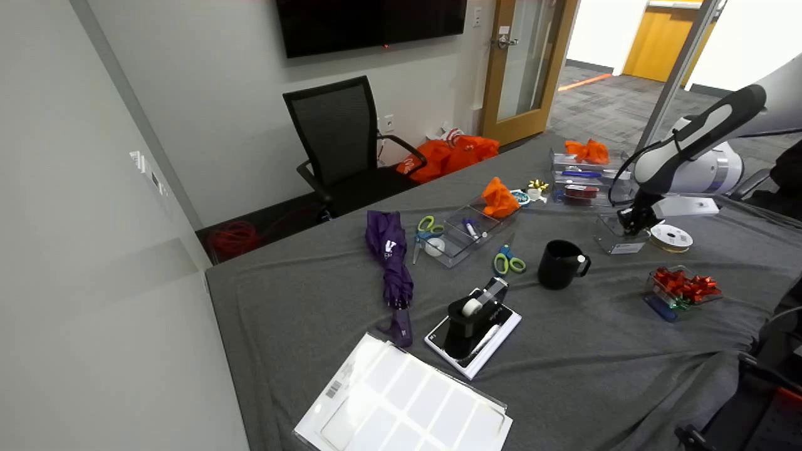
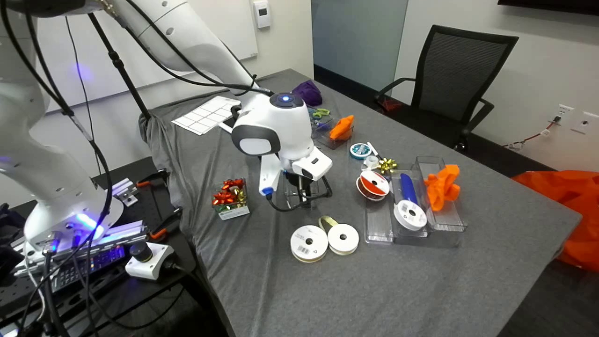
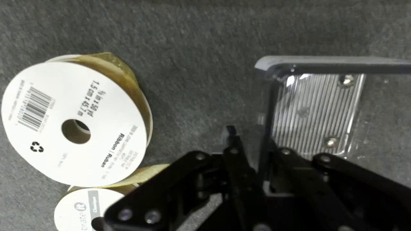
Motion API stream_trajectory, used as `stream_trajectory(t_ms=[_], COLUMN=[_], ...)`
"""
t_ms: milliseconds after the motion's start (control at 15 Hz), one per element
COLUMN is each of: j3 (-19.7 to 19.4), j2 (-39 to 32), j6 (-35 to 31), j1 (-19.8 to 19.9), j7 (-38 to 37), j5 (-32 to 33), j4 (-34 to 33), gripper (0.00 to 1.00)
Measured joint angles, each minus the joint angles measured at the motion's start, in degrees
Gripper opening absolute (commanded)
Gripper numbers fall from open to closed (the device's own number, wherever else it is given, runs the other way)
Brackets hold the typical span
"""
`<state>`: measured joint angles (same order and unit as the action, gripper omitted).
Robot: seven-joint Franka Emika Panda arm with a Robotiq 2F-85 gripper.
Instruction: Move the container to the right
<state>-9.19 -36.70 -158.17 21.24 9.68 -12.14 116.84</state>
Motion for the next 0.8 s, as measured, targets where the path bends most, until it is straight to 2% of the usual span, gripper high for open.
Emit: stream_trajectory(t_ms=[467,800], j3=[-0.32,-0.32], j2=[0.08,1.87], j6=[1.61,6.22], j1=[0.30,0.28], j7=[-0.23,-0.40], j5=[1.71,1.73], j4=[-1.01,-1.24], gripper=[0.98,1.00])
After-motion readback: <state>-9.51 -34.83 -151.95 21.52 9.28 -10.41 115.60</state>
